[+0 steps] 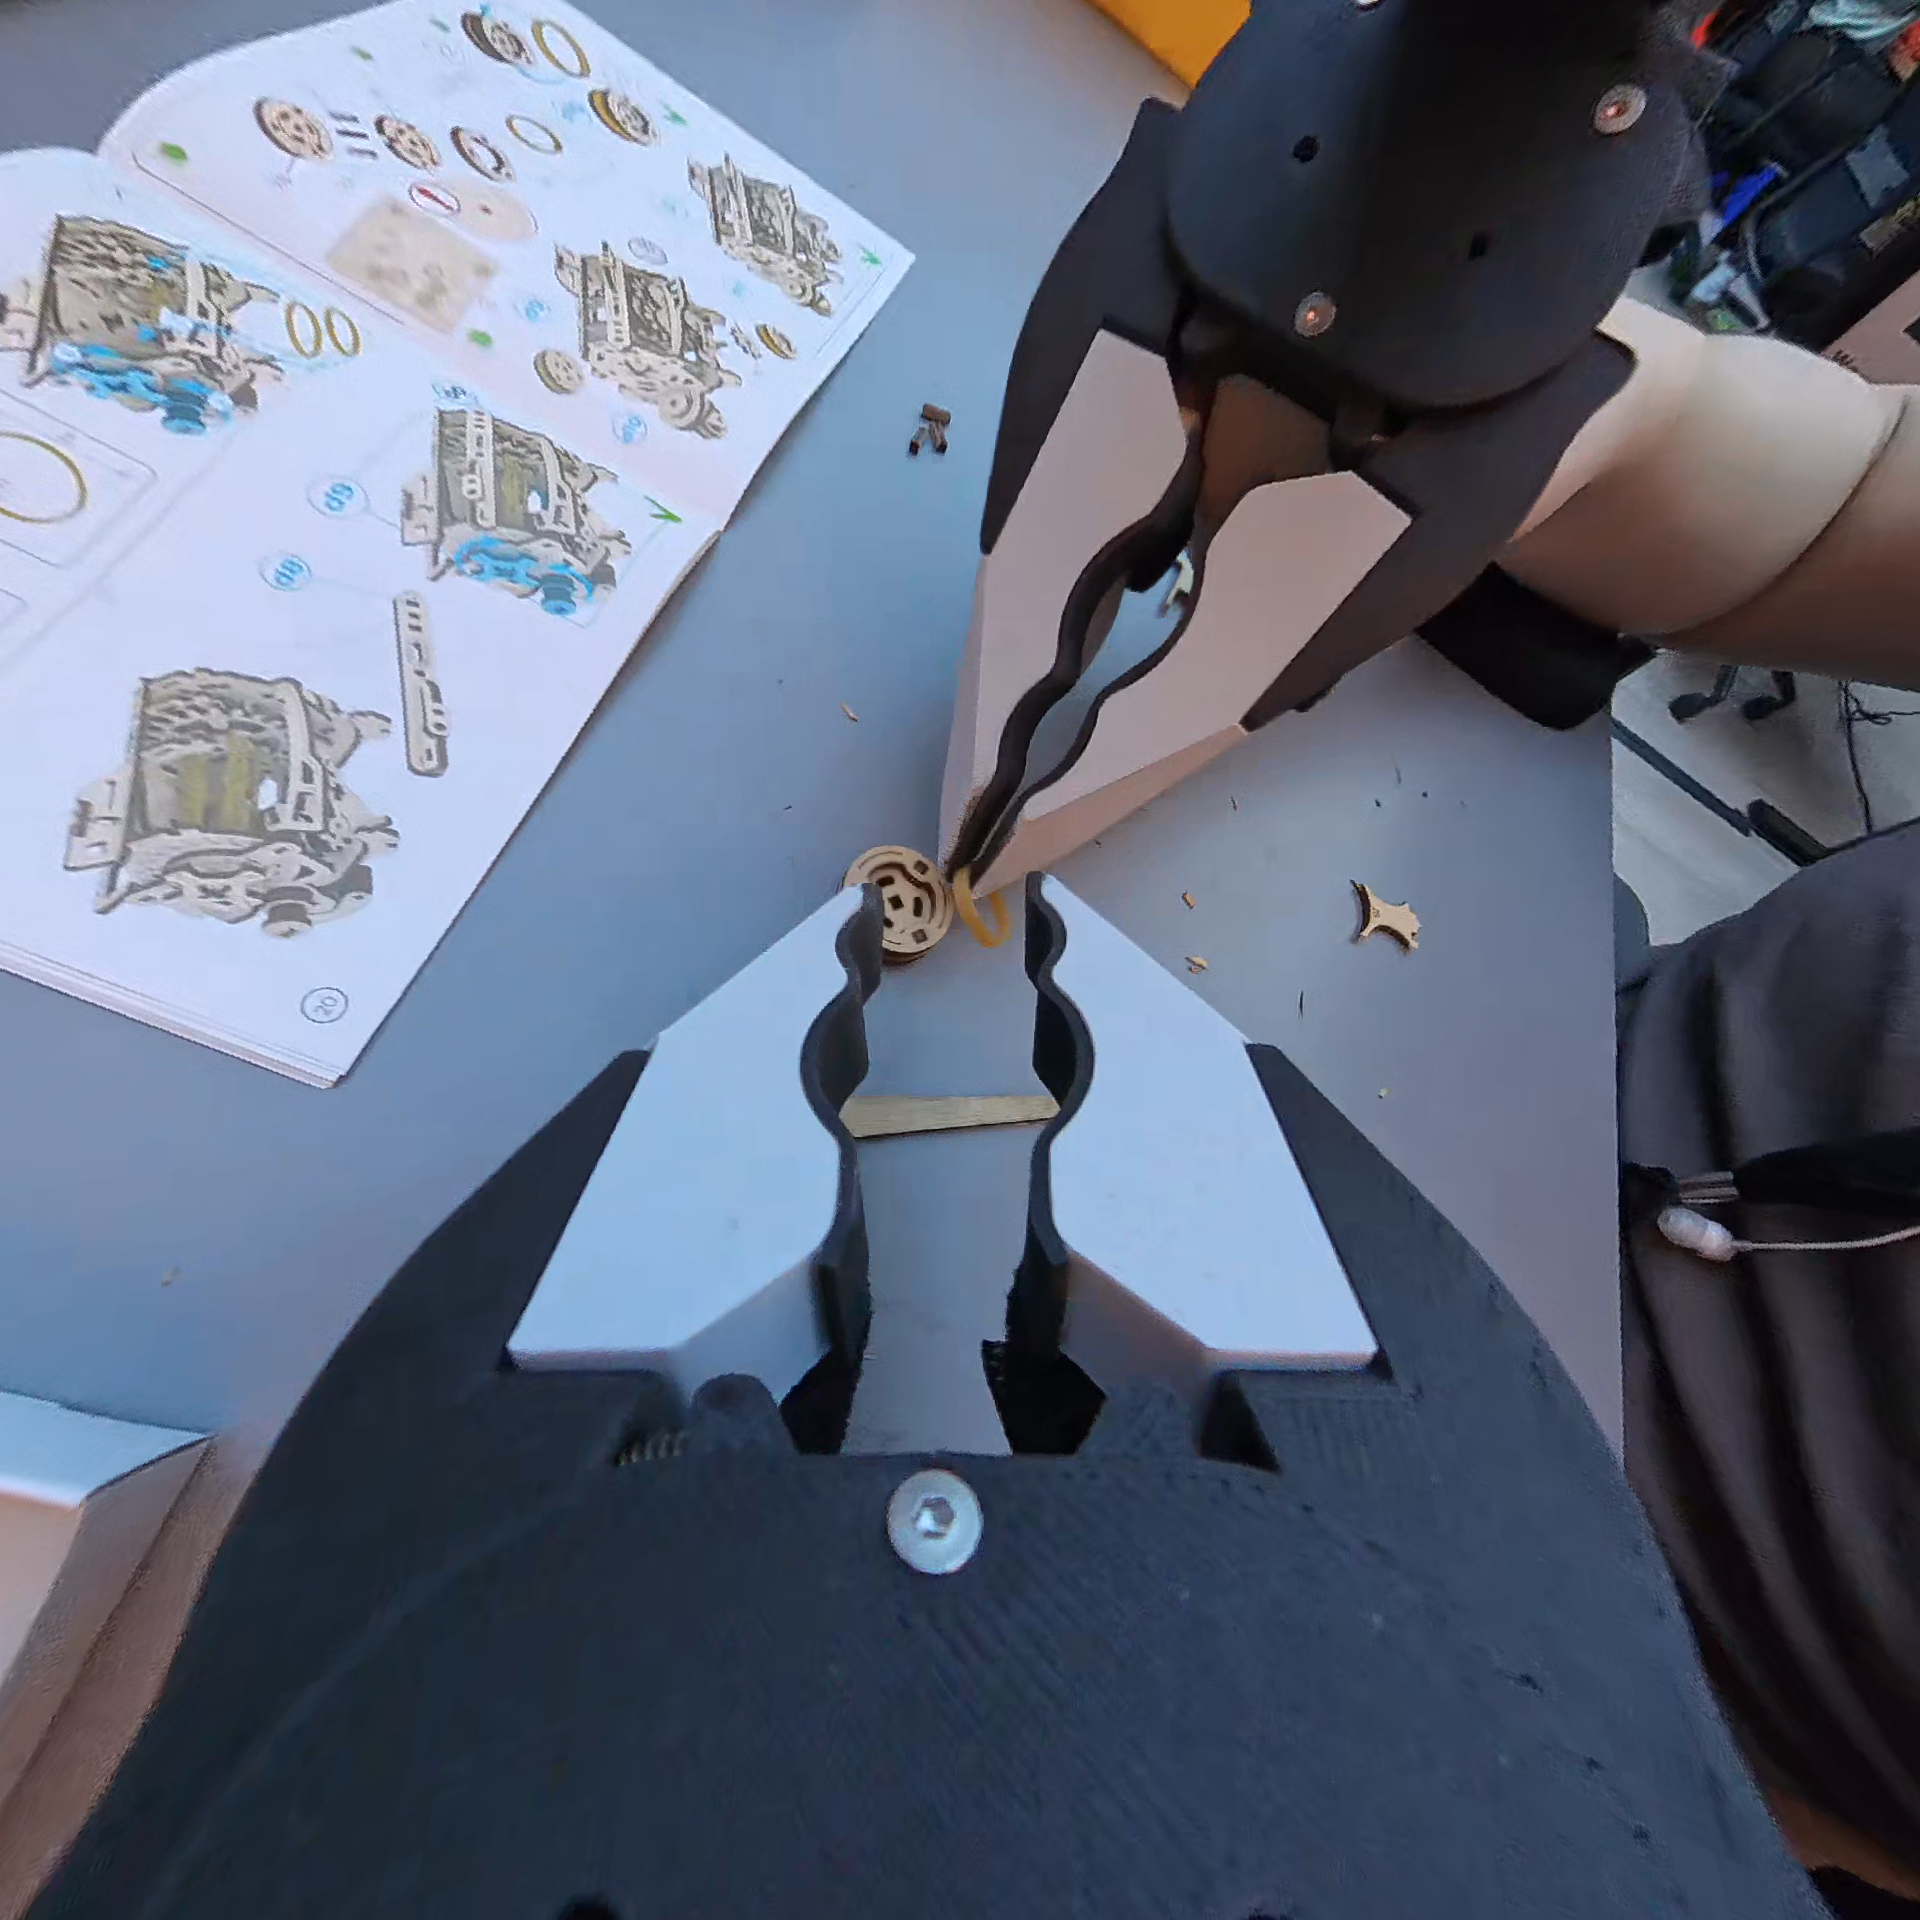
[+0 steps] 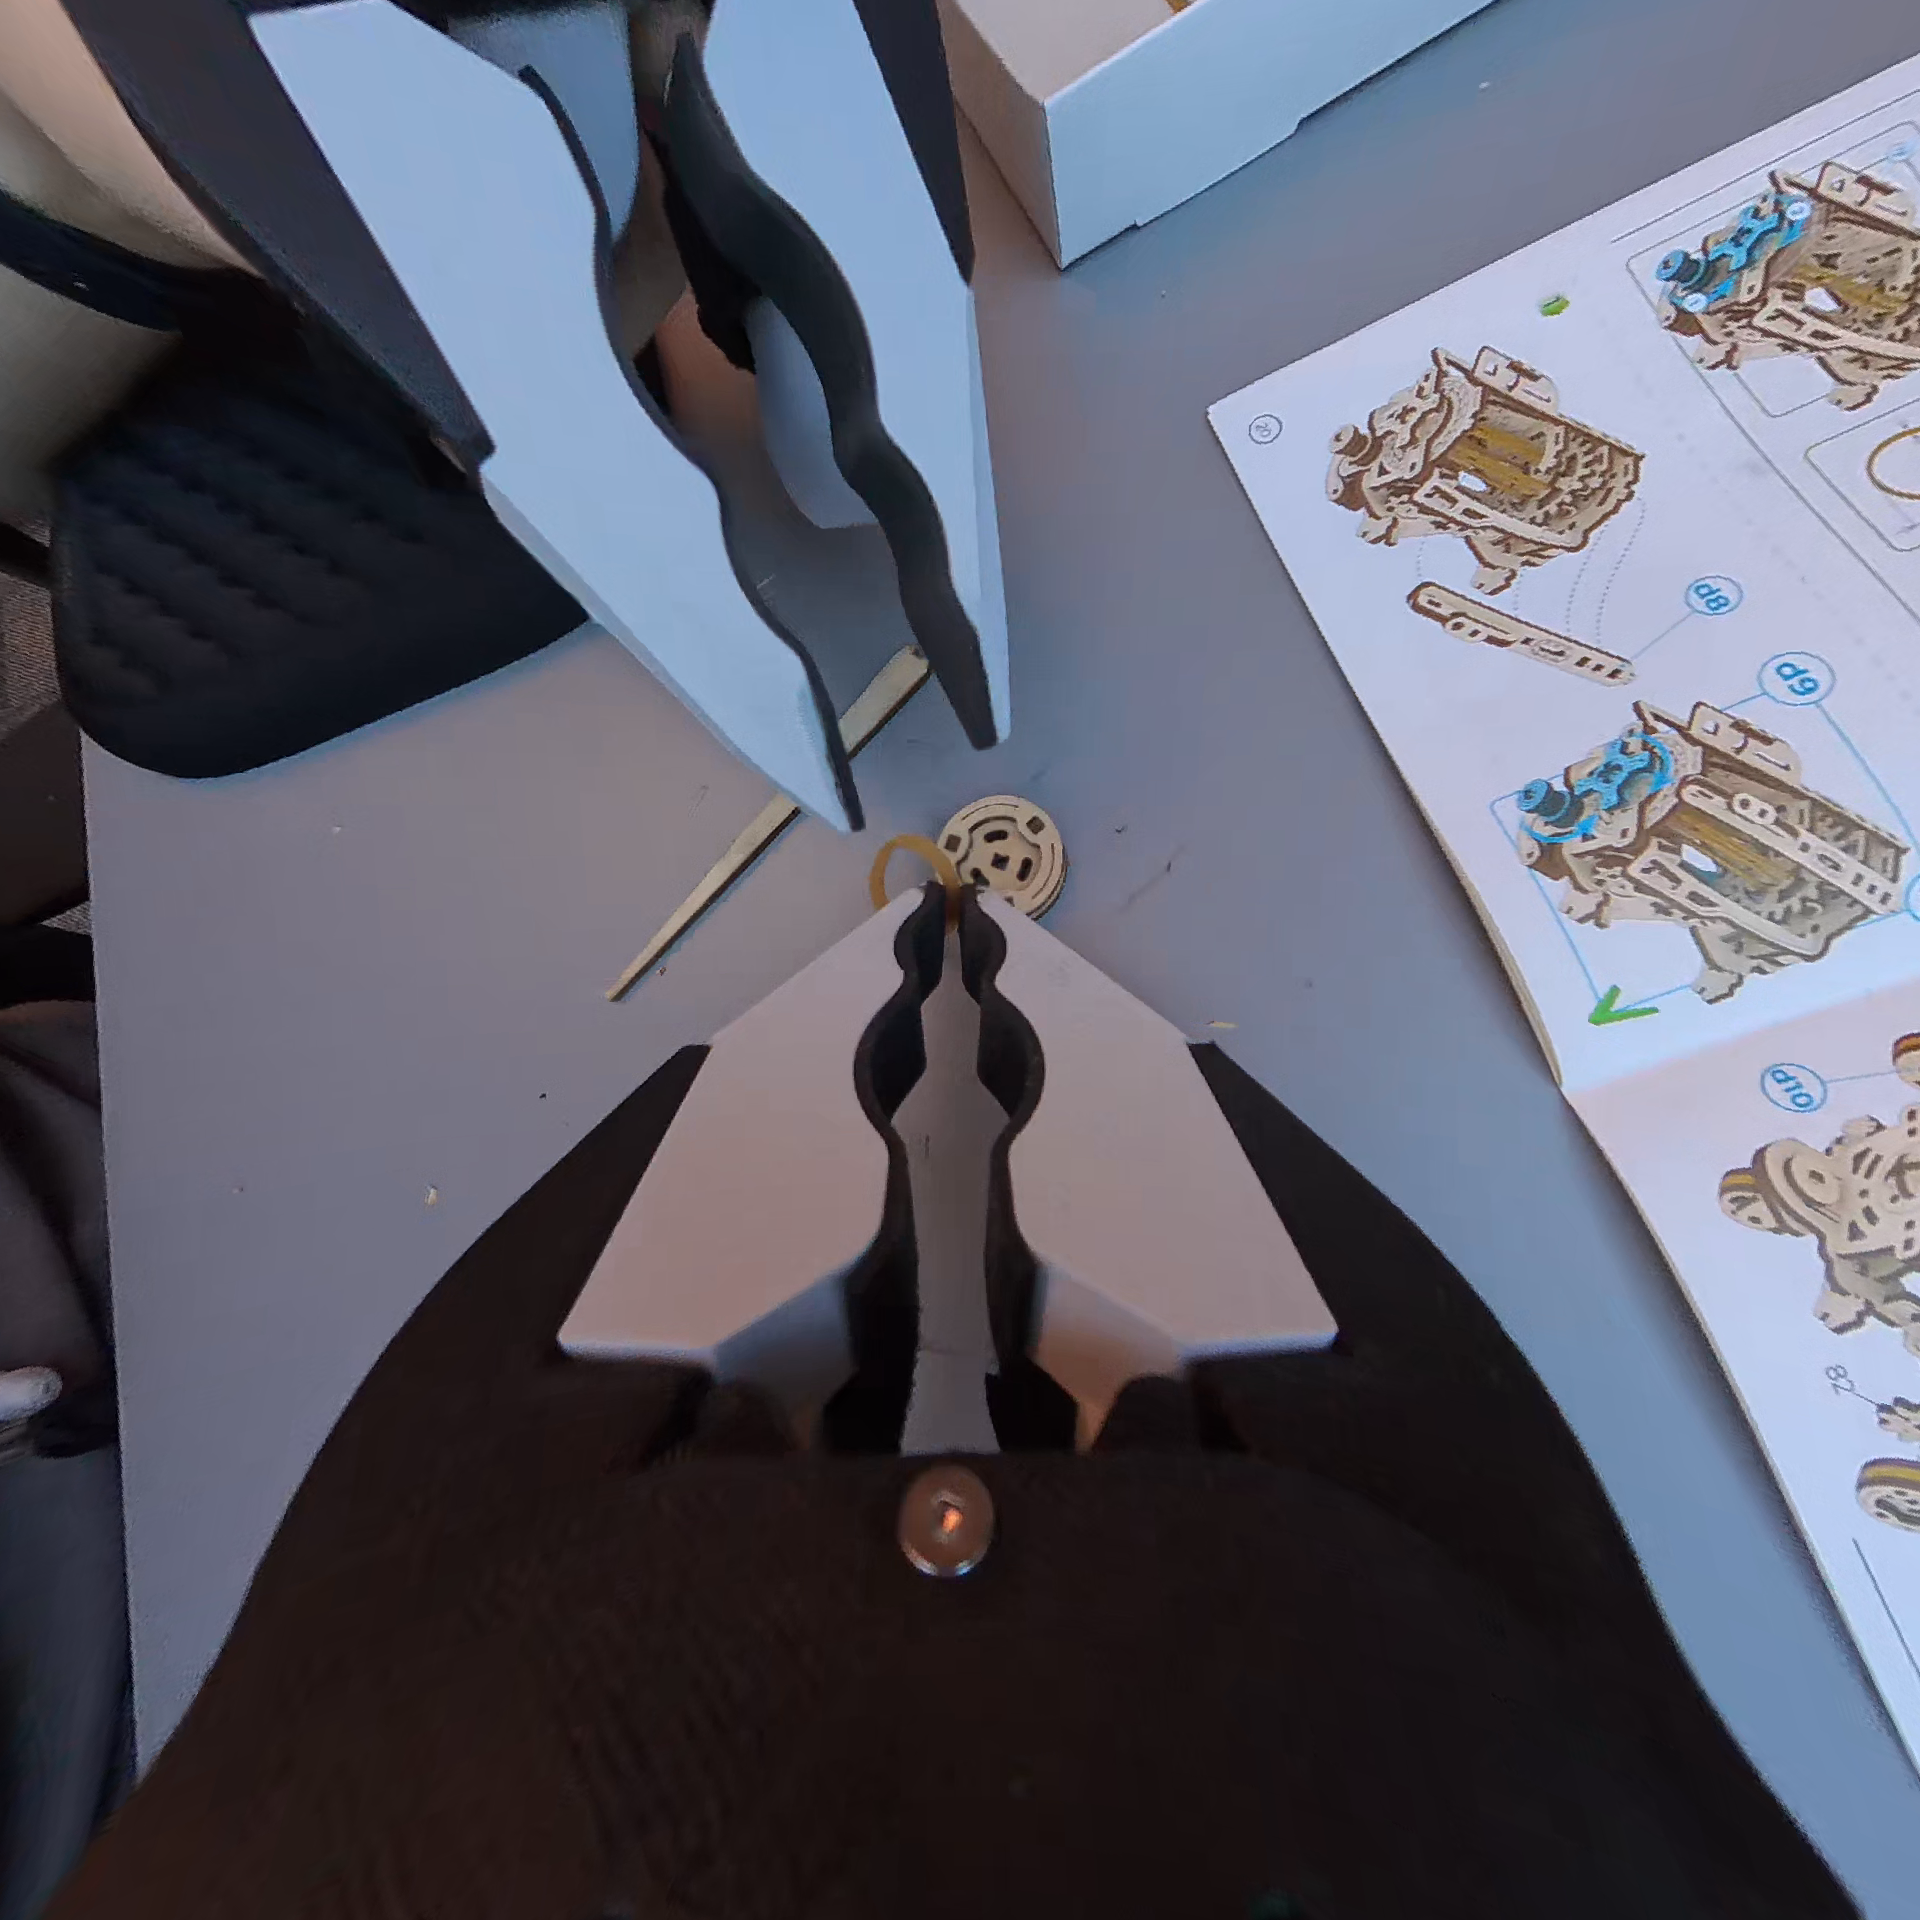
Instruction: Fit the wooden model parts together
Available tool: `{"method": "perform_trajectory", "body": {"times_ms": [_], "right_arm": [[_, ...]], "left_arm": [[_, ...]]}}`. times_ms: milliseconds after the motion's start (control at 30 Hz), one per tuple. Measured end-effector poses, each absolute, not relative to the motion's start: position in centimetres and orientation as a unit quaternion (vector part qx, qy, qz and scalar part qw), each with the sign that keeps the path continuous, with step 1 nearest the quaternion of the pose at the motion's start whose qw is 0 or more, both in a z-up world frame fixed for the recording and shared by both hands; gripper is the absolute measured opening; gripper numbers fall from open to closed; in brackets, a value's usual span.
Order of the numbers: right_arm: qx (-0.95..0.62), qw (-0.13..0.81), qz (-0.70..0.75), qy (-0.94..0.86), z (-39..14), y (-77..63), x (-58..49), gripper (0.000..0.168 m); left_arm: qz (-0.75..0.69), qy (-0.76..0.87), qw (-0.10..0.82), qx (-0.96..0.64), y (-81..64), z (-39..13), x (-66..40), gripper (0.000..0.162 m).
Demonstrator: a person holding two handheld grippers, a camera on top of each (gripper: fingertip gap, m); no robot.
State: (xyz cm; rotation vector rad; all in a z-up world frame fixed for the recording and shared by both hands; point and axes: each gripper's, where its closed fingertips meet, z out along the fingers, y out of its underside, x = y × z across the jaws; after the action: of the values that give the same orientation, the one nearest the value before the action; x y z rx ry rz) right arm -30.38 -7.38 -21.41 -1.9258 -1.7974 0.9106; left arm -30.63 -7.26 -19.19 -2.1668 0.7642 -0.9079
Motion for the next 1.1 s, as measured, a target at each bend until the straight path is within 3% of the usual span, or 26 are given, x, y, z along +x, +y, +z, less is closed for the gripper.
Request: {"method": "perform_trajectory", "body": {"times_ms": [33,300,367,967,1000,1067,1100], "right_arm": [[-0.682,0.178,0.318,-0.634,-21.5,-7.3,-30.4,0.000],[-0.687,0.201,0.329,-0.616,-20.6,-7.3,-30.5,0.000],[-0.691,0.200,0.344,-0.603,-20.4,-7.8,-30.2,0.000],[-0.685,0.246,0.378,-0.572,-19.5,-9.1,-29.5,0.001],[-0.686,0.251,0.377,-0.570,-19.3,-8.9,-29.5,0.001],[-0.682,0.269,0.372,-0.569,-19.0,-8.7,-29.5,0.000],[-0.679,0.275,0.371,-0.571,-18.9,-8.7,-29.5,0.000]], "left_arm": [[-0.342,0.290,0.324,-0.833,-7.3,-19.5,-30.5,0.025],[-0.327,0.290,0.304,-0.847,-7.8,-20.5,-30.0,0.018],[-0.337,0.301,0.300,-0.840,-8.4,-20.3,-29.5,0.000],[-0.337,0.308,0.329,-0.826,-9.7,-18.8,-29.0,0.000],[-0.341,0.301,0.331,-0.827,-9.6,-18.8,-29.0,0.006],[-0.342,0.284,0.331,-0.832,-9.4,-18.8,-29.0,0.037],[-0.343,0.283,0.331,-0.832,-9.5,-18.8,-29.0,0.040]]}}
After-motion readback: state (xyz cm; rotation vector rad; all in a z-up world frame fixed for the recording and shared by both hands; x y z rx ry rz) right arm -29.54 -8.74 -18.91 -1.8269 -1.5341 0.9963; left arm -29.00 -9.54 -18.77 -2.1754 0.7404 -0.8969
